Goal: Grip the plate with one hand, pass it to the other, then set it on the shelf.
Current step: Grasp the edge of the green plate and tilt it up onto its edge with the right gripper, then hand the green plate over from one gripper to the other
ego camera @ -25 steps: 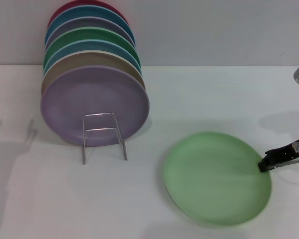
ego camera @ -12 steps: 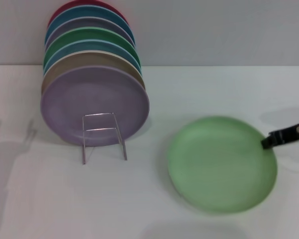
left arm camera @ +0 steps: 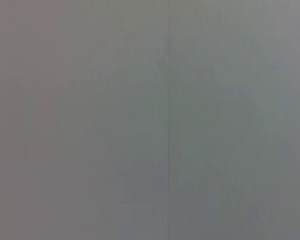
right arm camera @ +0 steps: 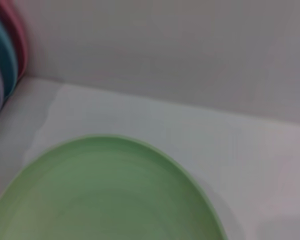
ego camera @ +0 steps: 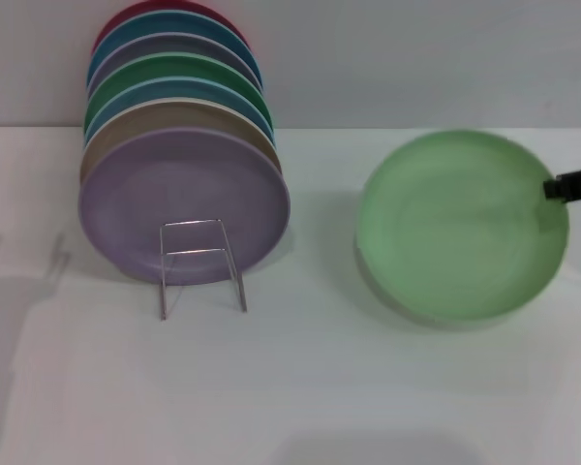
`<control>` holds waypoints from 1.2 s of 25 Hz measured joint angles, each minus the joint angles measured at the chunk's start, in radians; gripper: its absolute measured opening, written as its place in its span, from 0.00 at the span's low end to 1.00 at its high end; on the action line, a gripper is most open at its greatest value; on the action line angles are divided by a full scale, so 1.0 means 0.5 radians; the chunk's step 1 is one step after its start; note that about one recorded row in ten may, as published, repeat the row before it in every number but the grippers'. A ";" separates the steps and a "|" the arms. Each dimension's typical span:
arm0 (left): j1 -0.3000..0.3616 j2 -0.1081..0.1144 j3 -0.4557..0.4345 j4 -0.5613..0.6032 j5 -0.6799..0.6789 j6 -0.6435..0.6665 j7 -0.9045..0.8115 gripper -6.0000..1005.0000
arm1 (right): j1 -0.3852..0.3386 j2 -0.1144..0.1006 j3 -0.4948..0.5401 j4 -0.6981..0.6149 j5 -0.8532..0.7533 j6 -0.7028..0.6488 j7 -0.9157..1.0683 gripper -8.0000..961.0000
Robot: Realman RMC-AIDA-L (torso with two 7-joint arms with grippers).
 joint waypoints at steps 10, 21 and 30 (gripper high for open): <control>0.000 0.000 0.000 -0.011 0.009 0.008 0.001 0.81 | -0.002 0.000 -0.195 0.019 -0.060 -0.380 -0.048 0.03; 0.001 0.000 0.000 -0.002 0.011 0.028 0.003 0.81 | -0.099 0.009 -0.596 0.029 -0.249 -1.038 -0.040 0.03; 0.003 0.000 0.000 0.003 0.010 0.033 0.003 0.81 | -0.296 0.018 -0.858 -0.011 -0.257 -1.672 -0.037 0.03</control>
